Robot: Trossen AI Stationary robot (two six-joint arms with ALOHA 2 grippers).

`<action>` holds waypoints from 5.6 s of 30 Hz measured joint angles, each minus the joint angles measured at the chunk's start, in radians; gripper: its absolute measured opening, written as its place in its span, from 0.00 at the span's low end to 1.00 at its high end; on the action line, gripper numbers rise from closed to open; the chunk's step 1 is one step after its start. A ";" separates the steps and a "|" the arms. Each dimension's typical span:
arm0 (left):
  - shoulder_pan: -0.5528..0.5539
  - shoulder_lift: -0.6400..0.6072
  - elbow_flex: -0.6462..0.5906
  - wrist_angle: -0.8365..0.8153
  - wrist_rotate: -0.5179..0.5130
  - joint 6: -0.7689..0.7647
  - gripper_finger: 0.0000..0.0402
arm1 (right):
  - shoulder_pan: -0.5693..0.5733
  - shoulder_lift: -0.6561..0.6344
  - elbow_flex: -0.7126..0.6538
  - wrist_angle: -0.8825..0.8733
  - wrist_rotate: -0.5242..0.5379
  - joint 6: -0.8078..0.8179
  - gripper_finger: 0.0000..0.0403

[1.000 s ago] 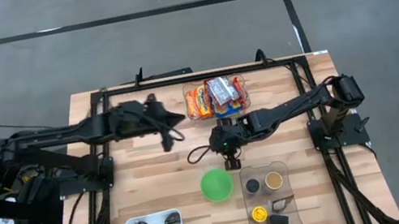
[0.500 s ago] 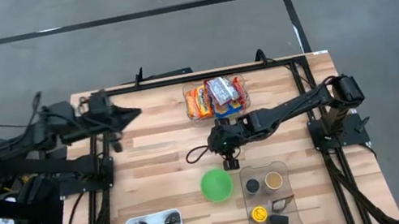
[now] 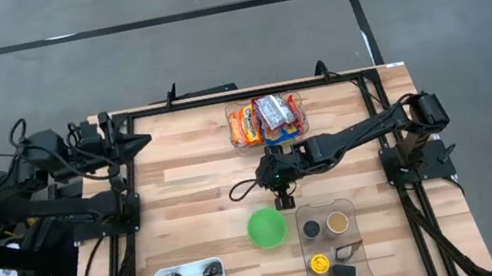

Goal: Pick & Place Food Item
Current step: Return to Home Position

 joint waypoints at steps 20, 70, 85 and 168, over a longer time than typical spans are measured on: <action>0.000 -0.137 0.000 -0.006 0.000 0.058 0.02 | 0.000 0.000 0.000 0.006 -0.001 0.003 0.00; 0.000 -0.427 -0.043 -0.040 -0.019 0.040 0.02 | 0.000 0.000 -0.001 0.029 -0.001 0.001 0.00; 0.000 -0.425 -0.454 0.357 -0.019 0.053 0.02 | 0.000 0.000 -0.001 0.029 -0.001 -0.005 0.00; 0.000 -0.423 -1.011 0.739 -0.019 0.042 0.02 | -0.280 -0.962 -0.004 -0.414 -0.022 -0.050 0.00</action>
